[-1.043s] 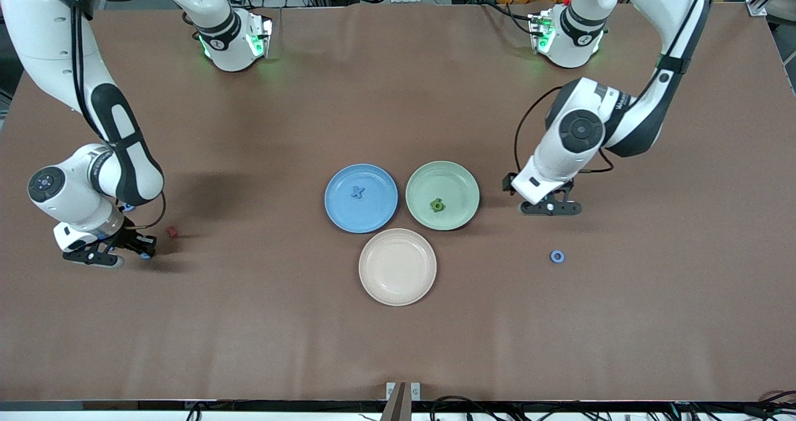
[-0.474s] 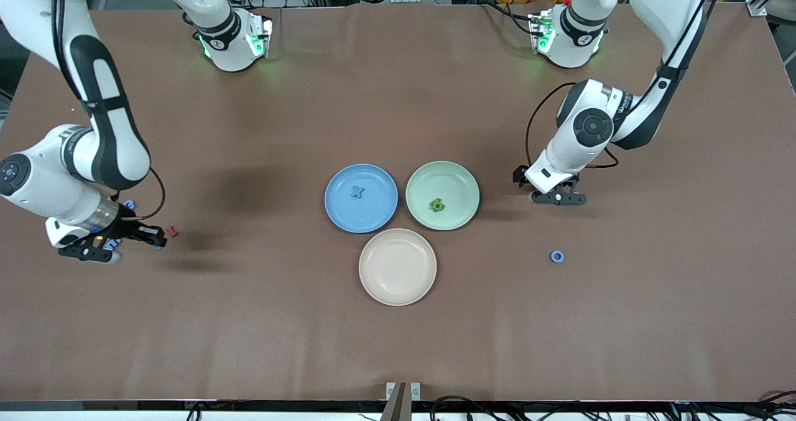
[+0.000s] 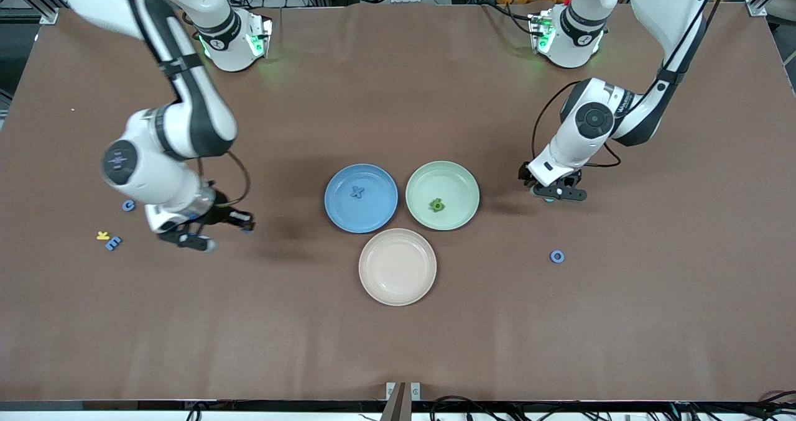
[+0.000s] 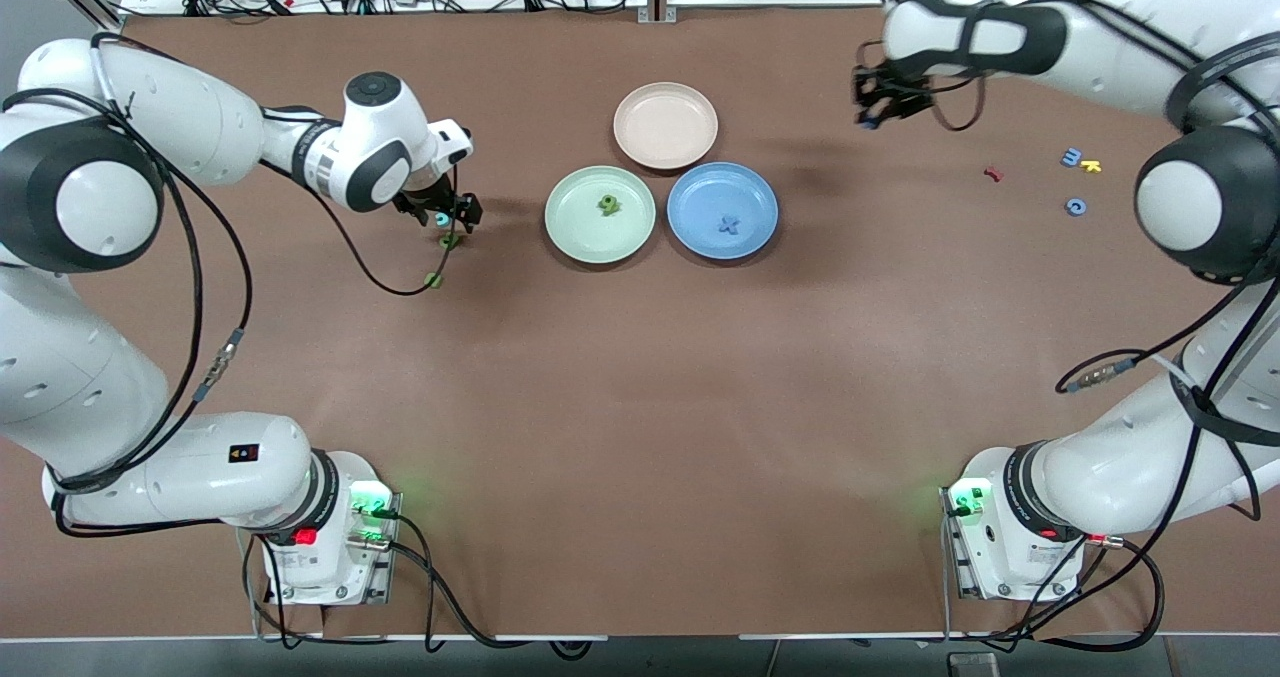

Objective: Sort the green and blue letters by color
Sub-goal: 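Carry the blue a to the blue plate while the left gripper reaches the B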

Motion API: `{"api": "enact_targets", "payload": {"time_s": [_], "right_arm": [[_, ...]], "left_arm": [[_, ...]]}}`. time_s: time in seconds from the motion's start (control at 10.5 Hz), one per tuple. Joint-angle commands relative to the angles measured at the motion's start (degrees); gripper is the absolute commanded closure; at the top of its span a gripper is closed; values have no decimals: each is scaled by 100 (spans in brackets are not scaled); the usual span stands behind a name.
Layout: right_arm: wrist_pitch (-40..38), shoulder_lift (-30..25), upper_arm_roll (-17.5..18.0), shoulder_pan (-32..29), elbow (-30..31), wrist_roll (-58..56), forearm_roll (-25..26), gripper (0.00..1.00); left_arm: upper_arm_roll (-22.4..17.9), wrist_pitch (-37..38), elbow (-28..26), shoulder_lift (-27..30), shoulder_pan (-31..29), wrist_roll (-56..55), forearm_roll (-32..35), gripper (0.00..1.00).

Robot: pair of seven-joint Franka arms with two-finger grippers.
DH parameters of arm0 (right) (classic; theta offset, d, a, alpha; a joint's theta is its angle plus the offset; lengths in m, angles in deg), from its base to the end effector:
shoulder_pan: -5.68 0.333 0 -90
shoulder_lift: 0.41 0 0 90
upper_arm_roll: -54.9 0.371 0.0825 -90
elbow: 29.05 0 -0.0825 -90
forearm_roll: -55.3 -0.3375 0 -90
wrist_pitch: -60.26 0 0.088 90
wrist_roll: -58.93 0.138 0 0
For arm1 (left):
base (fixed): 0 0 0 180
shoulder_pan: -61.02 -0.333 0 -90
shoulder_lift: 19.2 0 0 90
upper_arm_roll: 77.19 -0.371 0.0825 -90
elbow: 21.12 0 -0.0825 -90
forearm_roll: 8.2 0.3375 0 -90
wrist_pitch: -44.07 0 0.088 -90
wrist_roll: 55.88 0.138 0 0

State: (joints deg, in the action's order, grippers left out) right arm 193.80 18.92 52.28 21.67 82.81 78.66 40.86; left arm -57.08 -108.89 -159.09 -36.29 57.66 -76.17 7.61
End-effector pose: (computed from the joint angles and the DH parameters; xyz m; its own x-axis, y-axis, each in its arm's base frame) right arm 0.5842 0.1510 0.3623 0.9618 -0.2719 -0.0325 -0.2733 -0.9464 -0.1722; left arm 0.4667 -0.1454 0.2600 0.9854 -0.1705 -0.0015 -0.1705 -0.9851 -0.0233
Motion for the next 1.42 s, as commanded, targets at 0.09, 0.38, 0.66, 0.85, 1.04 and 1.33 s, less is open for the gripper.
{"api": "enact_targets", "payload": {"time_s": [0.09, 0.38, 0.66, 0.85, 1.04, 1.33], "right_arm": [[250, 79, -273, 1534, 143, 1496, 12, 100], [480, 561, -309, 2248, 21, 2043, 64, 100], [428, 835, -344, 2364, -410, 3007, 205, 1], [393, 766, -353, 2259, -446, 3020, 214, 0], [304, 713, -362, 2136, -472, 2932, 214, 0], [-27, 467, -318, 1163, -454, 2013, 205, 0]], "left_arm": [[46, -269, -98, -145, -244, 87, 370, 16], [46, -339, -107, -234, -235, 78, 370, 19], [46, -445, -98, -374, -235, 78, 370, 32], [46, -445, -98, -401, -235, 78, 370, 44], [46, -445, -80, -445, -235, 69, 370, 52], [46, -445, -89, -480, -235, 16, 379, 53]]}}
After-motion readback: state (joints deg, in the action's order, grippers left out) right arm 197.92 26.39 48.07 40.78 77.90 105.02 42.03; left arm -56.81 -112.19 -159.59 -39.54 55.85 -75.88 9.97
